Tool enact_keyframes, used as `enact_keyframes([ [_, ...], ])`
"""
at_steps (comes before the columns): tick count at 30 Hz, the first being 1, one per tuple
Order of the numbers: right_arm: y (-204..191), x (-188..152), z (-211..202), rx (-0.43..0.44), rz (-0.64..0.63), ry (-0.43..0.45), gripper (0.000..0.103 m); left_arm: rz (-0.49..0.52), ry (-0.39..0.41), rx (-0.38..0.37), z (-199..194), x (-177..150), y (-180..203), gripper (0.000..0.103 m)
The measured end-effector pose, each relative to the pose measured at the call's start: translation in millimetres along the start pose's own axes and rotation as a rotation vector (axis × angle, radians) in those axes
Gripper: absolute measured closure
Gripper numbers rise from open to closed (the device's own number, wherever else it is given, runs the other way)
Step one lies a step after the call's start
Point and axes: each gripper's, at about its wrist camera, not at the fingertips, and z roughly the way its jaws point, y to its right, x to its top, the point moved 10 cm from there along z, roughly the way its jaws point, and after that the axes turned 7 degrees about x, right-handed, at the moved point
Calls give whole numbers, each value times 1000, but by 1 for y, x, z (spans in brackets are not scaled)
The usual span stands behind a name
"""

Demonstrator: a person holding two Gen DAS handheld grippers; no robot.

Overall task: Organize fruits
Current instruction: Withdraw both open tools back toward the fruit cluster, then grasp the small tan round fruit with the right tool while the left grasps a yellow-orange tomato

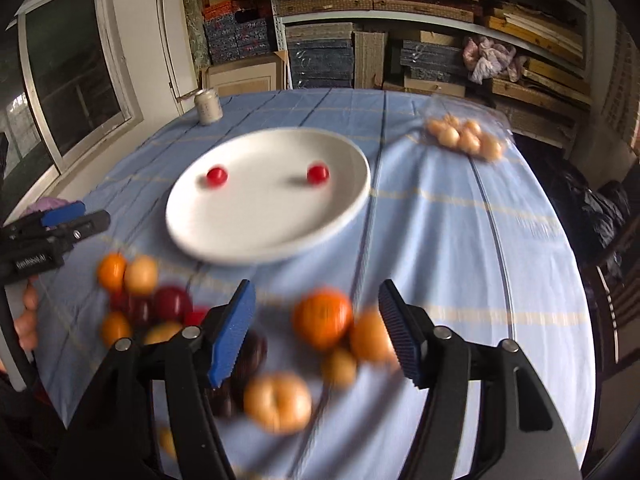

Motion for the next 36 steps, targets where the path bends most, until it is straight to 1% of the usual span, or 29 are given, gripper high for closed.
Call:
enact_keyframes([
  [1,-2,-16,-6,-6,-2,-4,40,3,4,-2,-5,-8,1,17],
  [4,-12,-46,-12,-12,-12,-18,40,5,1,-11,-19,-37,2,17],
  [7,-23,-62,-18,-25,-29,-5,40,2,-8,-16,-25,-60,4,17],
  [9,-34,-71,-21,-10,-33,-1,40,19,-13,-9,-27,-71,8,17],
  [11,-50,-78,-22,36,-42,-9,40,32,-3,7,-31,-78,11,17],
  [13,-69,-85,-21,60,-92,-22,40,27,-7,0,-34,-85,12,17],
  [16,-92,-94,-15,70,-162,-44,41,13,-12,5,-34,-90,7,17],
  [17,-97,-95,-12,78,-167,-51,45,11,-13,8,-34,-90,6,17],
  [18,-101,-96,-9,86,-168,-58,46,9,-16,6,-35,-92,5,17],
  [22,-106,-100,0,98,-156,-77,48,5,-18,1,-35,-91,3,17],
  [24,-108,-100,2,98,-161,-81,51,4,-18,0,-35,-92,3,17],
  [25,-108,-100,4,100,-162,-86,56,3,-19,-1,-35,-92,3,17],
  [27,-113,-103,8,124,-173,-99,62,3,-21,-4,-35,-93,3,17],
  [29,-117,-107,16,124,-194,-127,77,2,-26,-7,-34,-93,3,17],
  [32,-118,-109,17,104,-215,-125,77,9,-27,-14,-33,-93,6,17],
  [36,-106,-103,9,84,-170,-85,77,32,-25,-33,-35,-94,15,17],
])
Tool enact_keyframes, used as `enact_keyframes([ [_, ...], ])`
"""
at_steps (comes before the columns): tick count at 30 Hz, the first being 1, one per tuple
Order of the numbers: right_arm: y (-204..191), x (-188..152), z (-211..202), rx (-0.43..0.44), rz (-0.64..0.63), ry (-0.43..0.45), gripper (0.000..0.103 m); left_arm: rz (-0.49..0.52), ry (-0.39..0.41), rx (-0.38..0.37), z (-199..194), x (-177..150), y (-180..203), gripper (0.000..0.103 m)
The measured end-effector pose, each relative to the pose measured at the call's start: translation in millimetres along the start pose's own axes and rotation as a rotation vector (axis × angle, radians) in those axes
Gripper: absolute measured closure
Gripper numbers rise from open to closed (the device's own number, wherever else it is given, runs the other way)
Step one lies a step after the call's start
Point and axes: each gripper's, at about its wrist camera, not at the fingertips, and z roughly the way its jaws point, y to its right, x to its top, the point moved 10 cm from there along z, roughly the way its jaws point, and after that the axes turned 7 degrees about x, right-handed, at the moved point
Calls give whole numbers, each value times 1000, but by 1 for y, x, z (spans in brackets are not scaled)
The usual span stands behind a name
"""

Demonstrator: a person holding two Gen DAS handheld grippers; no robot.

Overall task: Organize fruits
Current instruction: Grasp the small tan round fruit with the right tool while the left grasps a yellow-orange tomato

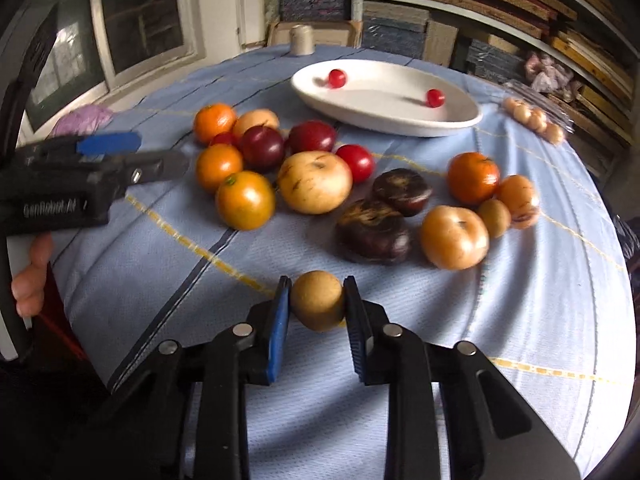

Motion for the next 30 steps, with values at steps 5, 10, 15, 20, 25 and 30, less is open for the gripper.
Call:
enact_keyframes([
  [5,20,3,-14,-33,39,36,77,59,4,-38,-1,-5,26,17],
  [10,30,0,-24,-48,60,46,77,83,-3,-55,5,-9,48,17],
  [15,36,-4,-30,-52,71,53,77,86,8,-79,8,-8,65,17],
  [20,41,-9,-35,-52,87,61,77,86,10,-106,12,-6,78,19],
  [25,45,-13,-38,-50,98,64,77,78,-9,-122,22,-6,84,33],
  [30,46,-15,-37,-44,104,59,77,83,-48,-130,32,-9,86,62],
])
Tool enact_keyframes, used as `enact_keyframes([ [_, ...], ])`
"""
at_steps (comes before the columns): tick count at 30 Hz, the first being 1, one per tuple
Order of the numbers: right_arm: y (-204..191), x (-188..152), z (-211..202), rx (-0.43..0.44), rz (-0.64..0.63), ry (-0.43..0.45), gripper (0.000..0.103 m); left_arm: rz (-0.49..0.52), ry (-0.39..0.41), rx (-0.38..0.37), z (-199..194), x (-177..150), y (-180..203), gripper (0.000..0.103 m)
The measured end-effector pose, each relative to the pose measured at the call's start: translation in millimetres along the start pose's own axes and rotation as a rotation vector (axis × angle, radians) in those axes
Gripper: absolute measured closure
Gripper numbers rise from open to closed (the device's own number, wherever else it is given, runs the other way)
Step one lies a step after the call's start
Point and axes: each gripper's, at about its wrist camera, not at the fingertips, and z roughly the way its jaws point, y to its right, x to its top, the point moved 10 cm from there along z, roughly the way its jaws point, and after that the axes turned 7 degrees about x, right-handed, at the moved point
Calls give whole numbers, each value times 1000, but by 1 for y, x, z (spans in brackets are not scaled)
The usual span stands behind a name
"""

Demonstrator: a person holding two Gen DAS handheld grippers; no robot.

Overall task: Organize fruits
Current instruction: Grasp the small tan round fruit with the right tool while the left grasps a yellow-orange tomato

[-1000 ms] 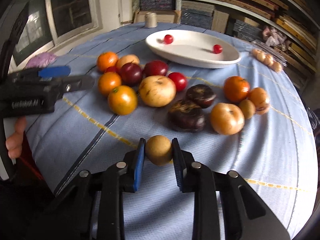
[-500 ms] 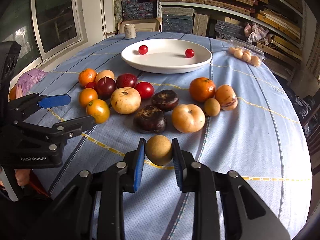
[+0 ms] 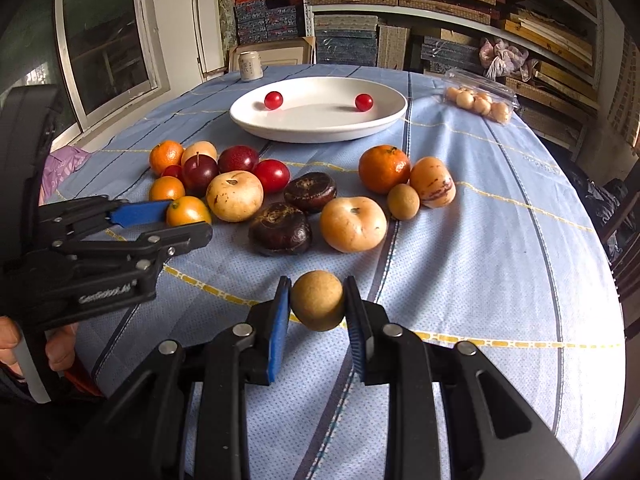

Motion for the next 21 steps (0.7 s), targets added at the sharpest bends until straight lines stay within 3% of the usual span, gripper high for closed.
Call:
enact_keyframes([
  [1,0,0,0,1,2,-1,77,-1,-3,2,1,-1,-1,66],
  [21,-6,5,-1,11,-9,13,77,-55,55,-1,-20,2,-19,66],
])
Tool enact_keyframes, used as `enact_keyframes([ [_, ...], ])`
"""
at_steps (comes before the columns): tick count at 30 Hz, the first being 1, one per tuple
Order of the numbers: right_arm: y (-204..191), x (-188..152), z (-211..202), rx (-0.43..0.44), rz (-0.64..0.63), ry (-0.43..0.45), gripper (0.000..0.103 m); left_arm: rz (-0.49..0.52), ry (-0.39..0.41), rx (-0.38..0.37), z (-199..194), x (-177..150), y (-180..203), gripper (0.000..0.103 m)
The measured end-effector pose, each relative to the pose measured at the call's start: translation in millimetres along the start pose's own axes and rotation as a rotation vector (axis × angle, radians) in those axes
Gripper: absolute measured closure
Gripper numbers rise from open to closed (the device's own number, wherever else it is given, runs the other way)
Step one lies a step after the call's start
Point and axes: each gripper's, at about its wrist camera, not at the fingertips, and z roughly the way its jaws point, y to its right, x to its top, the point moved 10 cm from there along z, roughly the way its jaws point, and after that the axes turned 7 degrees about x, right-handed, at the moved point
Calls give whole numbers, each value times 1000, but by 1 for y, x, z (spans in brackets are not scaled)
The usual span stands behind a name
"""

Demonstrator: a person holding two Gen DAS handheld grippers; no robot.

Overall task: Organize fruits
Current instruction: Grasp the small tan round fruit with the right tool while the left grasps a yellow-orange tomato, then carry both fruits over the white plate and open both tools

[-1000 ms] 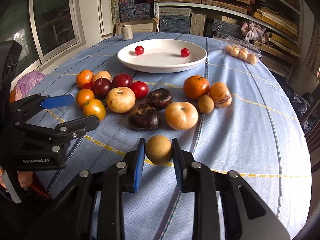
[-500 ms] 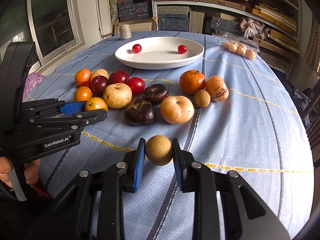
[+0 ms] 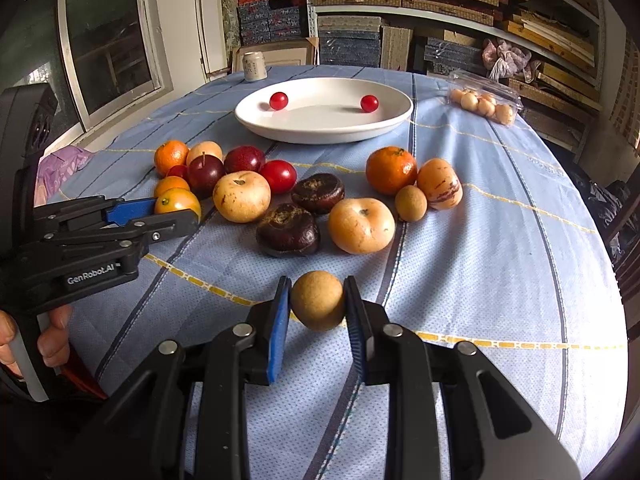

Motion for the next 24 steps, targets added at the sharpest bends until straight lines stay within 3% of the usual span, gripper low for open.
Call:
enact_keyframes([
  [11,10,47,-20,-2,-9,64,77,-13,56,13,-19,35,-11,66],
  [24,38,139,-18,-9,-9,124,77,-23,84,43,-3,116,-33,66],
])
